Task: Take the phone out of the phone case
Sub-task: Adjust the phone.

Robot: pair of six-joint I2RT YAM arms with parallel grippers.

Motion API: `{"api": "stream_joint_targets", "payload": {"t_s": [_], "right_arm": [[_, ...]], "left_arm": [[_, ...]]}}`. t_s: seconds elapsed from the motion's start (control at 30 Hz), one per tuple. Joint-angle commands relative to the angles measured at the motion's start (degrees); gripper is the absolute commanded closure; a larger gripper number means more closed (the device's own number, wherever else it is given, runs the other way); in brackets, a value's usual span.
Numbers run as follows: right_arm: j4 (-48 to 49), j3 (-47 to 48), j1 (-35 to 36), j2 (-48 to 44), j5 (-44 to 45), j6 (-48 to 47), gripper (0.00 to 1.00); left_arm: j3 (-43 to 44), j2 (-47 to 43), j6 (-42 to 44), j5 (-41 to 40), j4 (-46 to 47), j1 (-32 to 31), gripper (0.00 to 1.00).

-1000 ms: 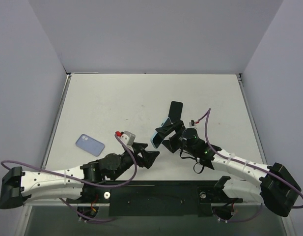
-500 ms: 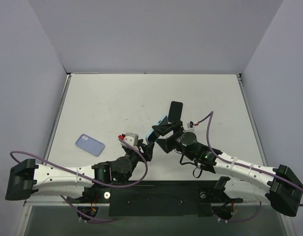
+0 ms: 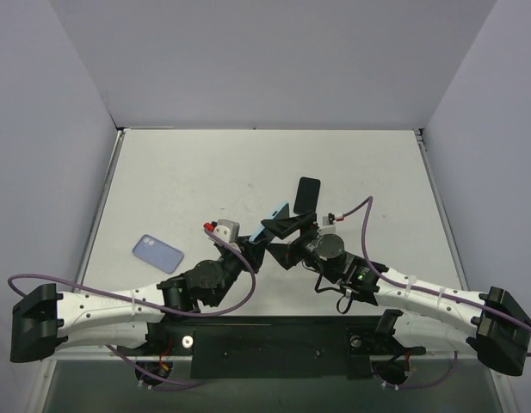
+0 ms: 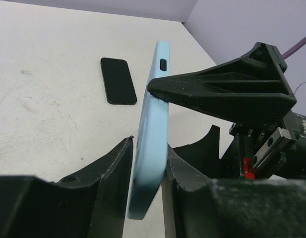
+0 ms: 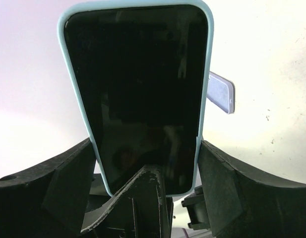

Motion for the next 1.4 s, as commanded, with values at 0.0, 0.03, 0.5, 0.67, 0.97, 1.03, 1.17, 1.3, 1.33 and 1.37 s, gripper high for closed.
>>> {"api": "stream_joint_targets", "payload": {"t_s": [0.0, 0.03, 0.5, 0.67, 0.97, 1.03, 1.17, 1.3, 1.33, 1.37], "right_arm": [[9.2, 3.2, 1.2, -1.5, 1.2, 2.0, 1.0], [9.3, 3.4, 1.2, -1.4, 0.8, 1.9, 1.0], [-42.0, 17.3, -4.9, -7.2, -22.6, -66.2, 0.07], [-56.7, 18.7, -15.0, -9.5, -28.0, -84.4, 0.06], [-57.3, 30.1, -18.5, 1.1, -53.5, -84.2, 0.29], [-58.4, 30.4, -17.5, 4.2, -55.4, -84.9, 0.36], [-52.0, 27.9, -11.9, 5.0, -60.0, -82.7, 0.44], [-37.8, 23.9, -6.7, 3.3, -66.7, -74.7, 0.56], [-34.1, 22.4, -6.2, 3.0, -68.6, -72.7, 0.63], [-30.2, 21.6, -6.1, 2.9, -69.3, -69.1, 0.69]], "left_arm": [[1.9, -1.4, 1.8, 5.8, 3.8, 1.6, 0.69], [2.2, -1.4, 1.5, 5.9, 2.0, 2.1, 0.81], [11.2, -15.6, -10.1, 36.6, -34.2, 21.1, 1.0], [15.9, -14.4, -8.2, 63.4, -42.2, 33.7, 1.0], [22.4, -1.3, -5.3, 99.5, -43.8, 36.9, 1.0], [22.9, -0.4, -4.8, 102.3, -43.3, 36.9, 1.0], [22.4, 1.1, -6.3, 106.4, -39.0, 37.0, 1.0], [23.0, 3.0, -5.7, 108.0, -39.0, 36.9, 1.0], [23.1, 3.1, -5.6, 108.1, -39.0, 36.9, 1.0], [23.4, 3.1, -5.5, 107.4, -39.2, 36.9, 1.0]]}}
